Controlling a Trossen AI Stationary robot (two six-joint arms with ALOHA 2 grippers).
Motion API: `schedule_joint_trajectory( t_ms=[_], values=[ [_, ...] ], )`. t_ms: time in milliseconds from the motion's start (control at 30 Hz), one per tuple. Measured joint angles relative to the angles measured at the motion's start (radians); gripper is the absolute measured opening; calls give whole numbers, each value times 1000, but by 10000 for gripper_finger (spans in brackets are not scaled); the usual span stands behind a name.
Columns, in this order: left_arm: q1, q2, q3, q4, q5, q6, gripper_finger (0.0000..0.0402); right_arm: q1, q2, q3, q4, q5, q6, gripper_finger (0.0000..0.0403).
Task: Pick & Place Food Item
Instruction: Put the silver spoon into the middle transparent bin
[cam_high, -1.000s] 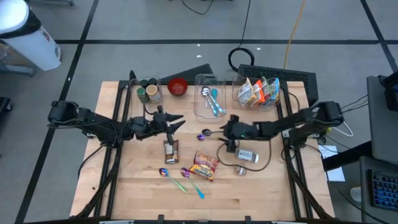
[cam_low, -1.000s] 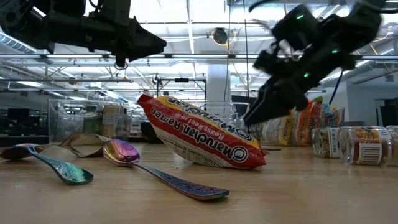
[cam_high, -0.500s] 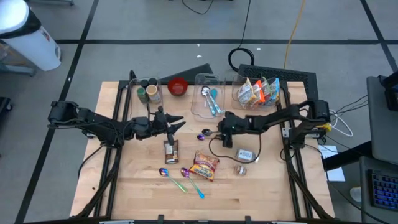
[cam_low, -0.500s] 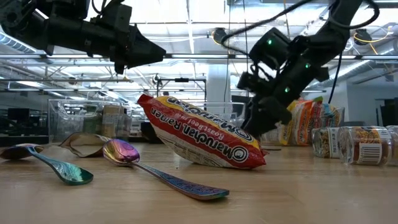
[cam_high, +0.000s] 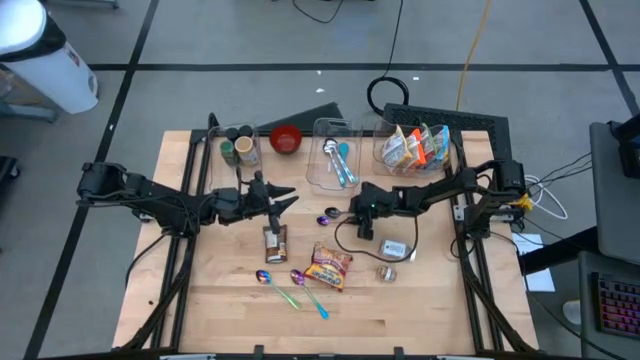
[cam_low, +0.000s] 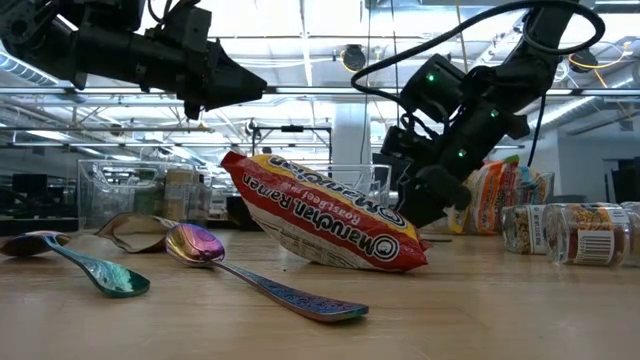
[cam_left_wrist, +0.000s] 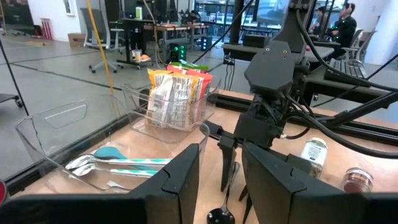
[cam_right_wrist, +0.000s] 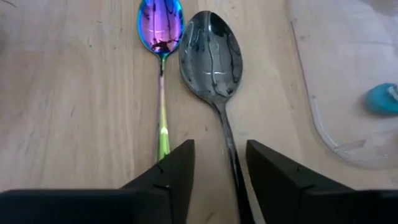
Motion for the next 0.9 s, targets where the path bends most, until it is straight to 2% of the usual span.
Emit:
schedule_joint_trajectory(
  t_ms=[300, 633, 900],
  values=[
    [0, 0, 0, 0, 0, -5, 129, 0, 1, 0, -21, -21, 31, 14],
    [0, 0, 0, 0, 0, -23, 129, 1, 3, -2, 21, -27, 105, 5],
    [0, 0, 0, 0, 0, -30, 129, 2, 5, -4, 86, -104, 143, 3]
  ],
)
